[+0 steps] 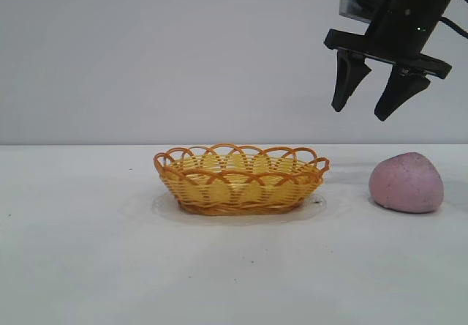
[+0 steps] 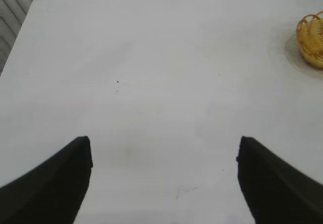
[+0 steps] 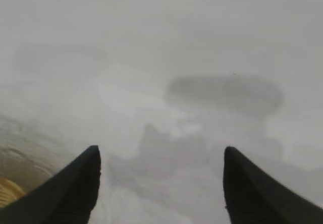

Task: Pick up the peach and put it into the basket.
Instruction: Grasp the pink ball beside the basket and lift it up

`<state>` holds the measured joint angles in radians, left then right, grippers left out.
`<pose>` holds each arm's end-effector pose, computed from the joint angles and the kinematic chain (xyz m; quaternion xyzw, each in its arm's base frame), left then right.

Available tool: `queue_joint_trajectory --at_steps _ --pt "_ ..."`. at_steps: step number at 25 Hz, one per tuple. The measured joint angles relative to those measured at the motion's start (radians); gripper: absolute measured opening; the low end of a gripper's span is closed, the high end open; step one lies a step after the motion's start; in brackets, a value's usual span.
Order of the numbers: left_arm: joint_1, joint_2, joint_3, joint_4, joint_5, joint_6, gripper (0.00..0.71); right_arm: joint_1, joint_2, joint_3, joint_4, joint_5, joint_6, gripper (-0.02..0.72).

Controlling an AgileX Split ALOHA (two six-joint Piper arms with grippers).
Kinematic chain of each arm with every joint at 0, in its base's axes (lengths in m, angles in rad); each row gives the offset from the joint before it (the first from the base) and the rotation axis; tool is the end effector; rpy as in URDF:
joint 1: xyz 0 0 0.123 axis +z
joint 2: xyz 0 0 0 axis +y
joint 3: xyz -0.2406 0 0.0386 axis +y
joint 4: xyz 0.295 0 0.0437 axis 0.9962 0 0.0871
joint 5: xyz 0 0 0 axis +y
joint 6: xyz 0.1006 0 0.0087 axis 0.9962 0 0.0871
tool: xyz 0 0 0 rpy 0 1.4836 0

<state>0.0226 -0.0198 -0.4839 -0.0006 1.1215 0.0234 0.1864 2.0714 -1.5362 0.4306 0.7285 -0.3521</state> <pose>0.0830 0.0018 0.2863 0.0004 0.8678 0.0111 0.4968 0.4535 0.1141 0.1150 -0.1310 0.9576 0.1543 0.2048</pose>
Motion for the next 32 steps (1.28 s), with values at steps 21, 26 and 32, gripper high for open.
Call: queue_joint_trajectory --at_steps 21,26,32 --pt "0.0 0.0 0.0 0.002 0.0 0.0 0.571 0.002 -0.095 0.0 -0.2 0.411 0.114 0.447" --pt "0.0 0.0 0.0 0.002 0.0 0.0 0.571 0.058 -0.095 0.0 -0.245 0.481 0.154 0.447" --pt "0.0 0.0 0.0 0.002 0.0 0.0 0.571 0.15 -0.089 0.0 -0.342 0.481 0.232 0.392"
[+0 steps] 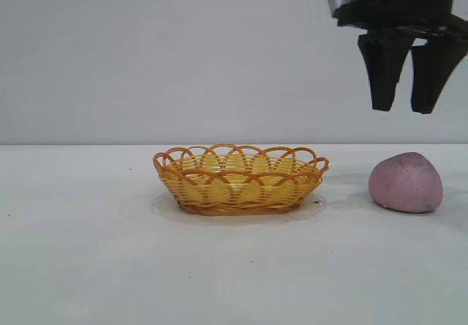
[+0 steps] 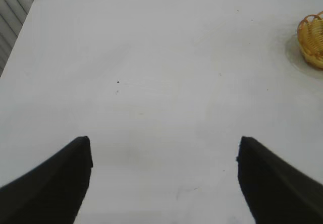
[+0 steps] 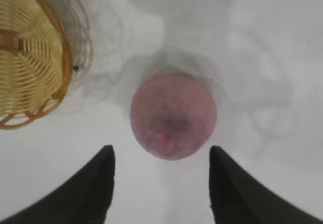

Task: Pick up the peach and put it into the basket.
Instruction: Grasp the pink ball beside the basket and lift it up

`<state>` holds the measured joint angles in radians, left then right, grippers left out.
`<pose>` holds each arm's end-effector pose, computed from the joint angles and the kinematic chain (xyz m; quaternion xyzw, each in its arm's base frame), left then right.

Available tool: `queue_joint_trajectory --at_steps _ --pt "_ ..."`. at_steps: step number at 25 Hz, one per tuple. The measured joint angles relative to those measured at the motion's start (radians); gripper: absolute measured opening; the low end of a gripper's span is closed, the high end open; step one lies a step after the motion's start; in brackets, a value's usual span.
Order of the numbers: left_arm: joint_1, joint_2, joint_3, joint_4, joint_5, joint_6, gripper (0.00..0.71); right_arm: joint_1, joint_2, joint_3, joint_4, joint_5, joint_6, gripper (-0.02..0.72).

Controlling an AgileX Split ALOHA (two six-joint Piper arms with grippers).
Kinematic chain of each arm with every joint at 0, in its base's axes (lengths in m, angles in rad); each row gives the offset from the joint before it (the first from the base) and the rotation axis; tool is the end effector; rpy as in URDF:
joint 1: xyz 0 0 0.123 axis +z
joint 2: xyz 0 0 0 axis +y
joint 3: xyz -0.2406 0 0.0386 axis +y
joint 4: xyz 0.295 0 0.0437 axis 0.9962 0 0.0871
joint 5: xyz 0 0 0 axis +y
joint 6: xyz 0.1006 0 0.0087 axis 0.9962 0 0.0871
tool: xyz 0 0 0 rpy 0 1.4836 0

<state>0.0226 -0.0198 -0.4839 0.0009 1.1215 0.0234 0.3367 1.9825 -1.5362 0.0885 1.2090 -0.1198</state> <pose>0.0830 0.0020 0.2863 0.0003 0.8678 0.0119 0.4968 0.3908 0.1456 0.1395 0.2109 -0.9766 -0.0413 0.0031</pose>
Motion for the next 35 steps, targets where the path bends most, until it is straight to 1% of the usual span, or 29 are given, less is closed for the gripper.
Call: queue_joint_trajectory --at_steps 4,10,11,18,19,21,22,23,24,25,26,29,32,34,35 --pt "0.0 0.0 0.0 0.0 0.0 0.0 0.571 0.004 0.038 -0.002 -0.019 0.0 0.024 0.392" --pt "0.0 0.0 0.0 0.0 0.0 0.0 0.571 0.002 0.093 -0.002 -0.021 -0.017 0.026 0.392" --pt "0.0 0.0 0.0 0.0 0.0 0.0 0.571 0.002 0.101 -0.002 -0.021 -0.02 0.026 0.344" --pt "0.0 0.0 0.0 0.0 0.0 0.0 0.571 0.002 0.146 -0.002 -0.028 -0.034 0.026 0.353" --pt "0.0 0.0 0.0 0.0 0.0 0.0 0.571 0.002 0.151 -0.002 -0.028 -0.034 0.026 0.298" --pt "0.0 0.0 0.0 0.0 0.0 0.0 0.571 0.002 0.155 -0.002 -0.031 -0.034 0.022 0.218" --pt "0.0 0.0 0.0 0.0 0.0 0.0 0.571 0.002 0.155 -0.004 -0.031 -0.032 0.015 0.152" --pt "0.0 0.0 0.0 0.0 0.0 0.0 0.571 0.002 0.155 -0.006 -0.031 -0.028 0.011 0.102" --pt "0.0 0.0 0.0 0.0 0.0 0.0 0.571 0.002 0.155 -0.007 -0.031 -0.026 0.001 0.064" --pt "0.0 0.0 0.0 0.0 0.0 0.0 0.571 0.002 0.151 -0.008 -0.035 -0.024 -0.001 0.043" --pt "0.0 0.0 0.0 0.0 0.0 0.0 0.571 0.002 0.146 -0.008 -0.041 -0.019 -0.003 0.0" --pt "0.0 0.0 0.0 0.0 0.0 0.0 0.571 0.002 0.117 -0.008 -0.063 -0.008 -0.005 0.0" --pt "0.0 0.0 0.0 0.0 0.0 0.0 0.571 0.002 0.061 -0.012 -0.072 -0.003 -0.007 0.0" --pt "0.0 0.0 0.0 0.0 0.0 0.0 0.571 0.002 0.023 -0.03 -0.066 0.006 -0.007 0.0" --pt "0.0 0.0 0.0 0.001 0.0 0.0 0.571 0.002 0.003 -0.039 -0.054 0.006 -0.007 0.0"
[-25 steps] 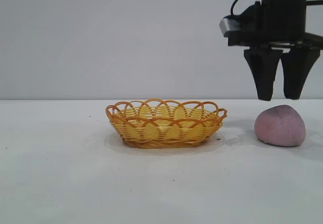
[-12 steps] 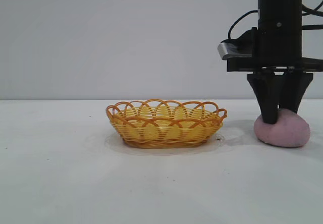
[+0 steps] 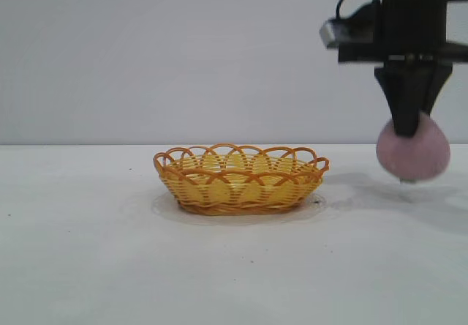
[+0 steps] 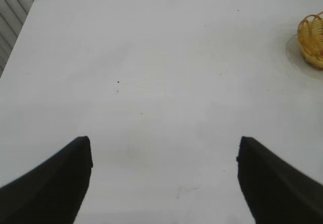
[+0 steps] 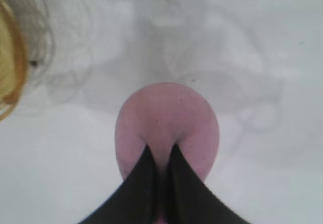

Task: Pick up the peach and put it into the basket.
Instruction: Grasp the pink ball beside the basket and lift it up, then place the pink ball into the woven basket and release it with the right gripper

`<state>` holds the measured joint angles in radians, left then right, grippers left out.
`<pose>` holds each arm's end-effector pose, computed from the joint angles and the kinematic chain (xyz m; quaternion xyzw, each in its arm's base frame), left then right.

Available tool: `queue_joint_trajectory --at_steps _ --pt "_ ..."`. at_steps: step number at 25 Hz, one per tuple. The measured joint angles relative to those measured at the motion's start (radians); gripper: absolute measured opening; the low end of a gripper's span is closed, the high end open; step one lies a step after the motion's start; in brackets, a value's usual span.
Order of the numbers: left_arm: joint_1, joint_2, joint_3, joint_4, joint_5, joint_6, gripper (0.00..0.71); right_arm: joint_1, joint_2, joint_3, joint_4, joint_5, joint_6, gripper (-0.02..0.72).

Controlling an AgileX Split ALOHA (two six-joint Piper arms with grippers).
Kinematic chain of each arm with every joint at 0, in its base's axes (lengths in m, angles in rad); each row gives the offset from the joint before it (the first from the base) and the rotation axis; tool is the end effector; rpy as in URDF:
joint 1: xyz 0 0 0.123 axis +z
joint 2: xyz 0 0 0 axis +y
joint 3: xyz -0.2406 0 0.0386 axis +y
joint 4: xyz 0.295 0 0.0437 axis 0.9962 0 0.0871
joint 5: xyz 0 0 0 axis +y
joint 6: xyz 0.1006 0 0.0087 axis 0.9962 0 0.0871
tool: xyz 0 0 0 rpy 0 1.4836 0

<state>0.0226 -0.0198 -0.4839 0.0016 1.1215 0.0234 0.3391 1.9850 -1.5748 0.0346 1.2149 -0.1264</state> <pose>0.0830 0.0020 0.2863 0.0003 0.8678 0.0122 0.4968 0.3982 0.1439 0.1493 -0.2250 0.9741 0.0180 0.0146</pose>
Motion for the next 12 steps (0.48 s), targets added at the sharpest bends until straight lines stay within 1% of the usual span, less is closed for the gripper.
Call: queue_joint_trajectory --at_steps 5,8,12 --pt "0.0 0.0 0.0 0.002 0.0 0.0 0.571 0.021 -0.052 -0.03 0.075 0.006 -0.025 0.0" --pt "0.0 0.0 0.0 0.008 0.0 0.0 0.571 0.072 -0.055 -0.03 0.112 0.001 -0.048 0.0" --pt "0.0 0.0 0.0 0.008 0.0 0.0 0.571 0.156 -0.043 -0.03 0.136 -0.074 -0.065 0.0"
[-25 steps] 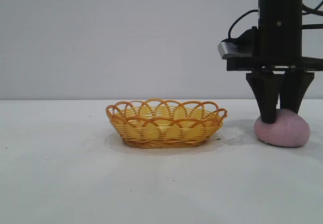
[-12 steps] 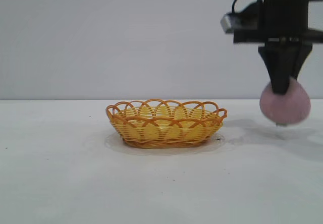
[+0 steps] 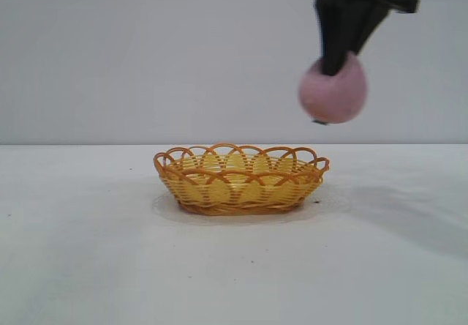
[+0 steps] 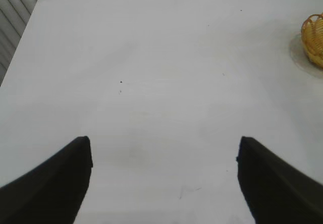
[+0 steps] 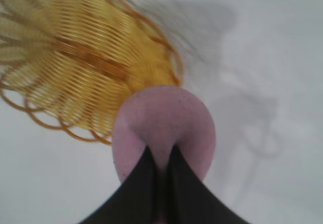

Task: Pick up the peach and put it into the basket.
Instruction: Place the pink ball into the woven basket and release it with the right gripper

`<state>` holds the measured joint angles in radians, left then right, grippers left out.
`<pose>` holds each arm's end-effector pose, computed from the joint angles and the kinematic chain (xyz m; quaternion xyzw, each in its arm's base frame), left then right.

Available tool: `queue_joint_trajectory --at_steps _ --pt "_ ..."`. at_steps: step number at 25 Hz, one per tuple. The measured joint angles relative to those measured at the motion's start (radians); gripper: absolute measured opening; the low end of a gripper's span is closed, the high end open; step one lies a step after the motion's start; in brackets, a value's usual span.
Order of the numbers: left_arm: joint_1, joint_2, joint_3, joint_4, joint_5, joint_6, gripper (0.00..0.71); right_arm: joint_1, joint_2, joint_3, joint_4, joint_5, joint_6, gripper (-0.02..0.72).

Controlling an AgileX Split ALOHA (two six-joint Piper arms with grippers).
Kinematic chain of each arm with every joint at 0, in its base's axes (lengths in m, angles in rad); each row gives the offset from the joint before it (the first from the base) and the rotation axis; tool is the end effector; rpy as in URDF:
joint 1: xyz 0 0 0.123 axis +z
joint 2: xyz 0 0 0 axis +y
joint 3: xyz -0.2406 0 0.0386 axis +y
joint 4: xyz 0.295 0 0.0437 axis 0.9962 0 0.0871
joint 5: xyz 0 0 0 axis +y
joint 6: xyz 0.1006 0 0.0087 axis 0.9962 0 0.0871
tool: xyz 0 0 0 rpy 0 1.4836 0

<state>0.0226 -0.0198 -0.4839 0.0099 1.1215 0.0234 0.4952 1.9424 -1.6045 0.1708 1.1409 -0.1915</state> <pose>0.0830 0.0028 0.2863 0.0000 0.8678 0.0164 0.4967 0.3748 0.2201 0.1785 -0.3073 0.9440 0.0930 0.0760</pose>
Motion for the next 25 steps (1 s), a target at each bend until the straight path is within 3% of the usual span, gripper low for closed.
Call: queue_joint_trajectory --at_steps 7,13,14,20,21,25 --pt "0.0 0.0 0.0 0.0 0.0 0.0 0.571 0.101 0.081 -0.013 0.031 -0.131 -0.011 0.0" --pt "0.0 0.0 0.0 0.0 0.0 0.0 0.571 0.11 0.163 -0.051 0.05 -0.153 -0.011 0.0" --pt "0.0 0.0 0.0 0.0 0.0 0.0 0.571 0.11 0.173 -0.056 0.05 -0.158 -0.011 0.06" --pt "0.0 0.0 0.0 0.0 0.0 0.0 0.571 0.11 0.204 -0.058 0.047 -0.167 -0.011 0.06" --pt "0.0 0.0 0.0 0.0 0.0 0.0 0.571 0.11 0.204 -0.058 0.041 -0.167 -0.011 0.135" --pt "0.0 0.0 0.0 0.0 0.0 0.0 0.571 0.11 0.204 -0.059 0.016 -0.167 0.001 0.302"
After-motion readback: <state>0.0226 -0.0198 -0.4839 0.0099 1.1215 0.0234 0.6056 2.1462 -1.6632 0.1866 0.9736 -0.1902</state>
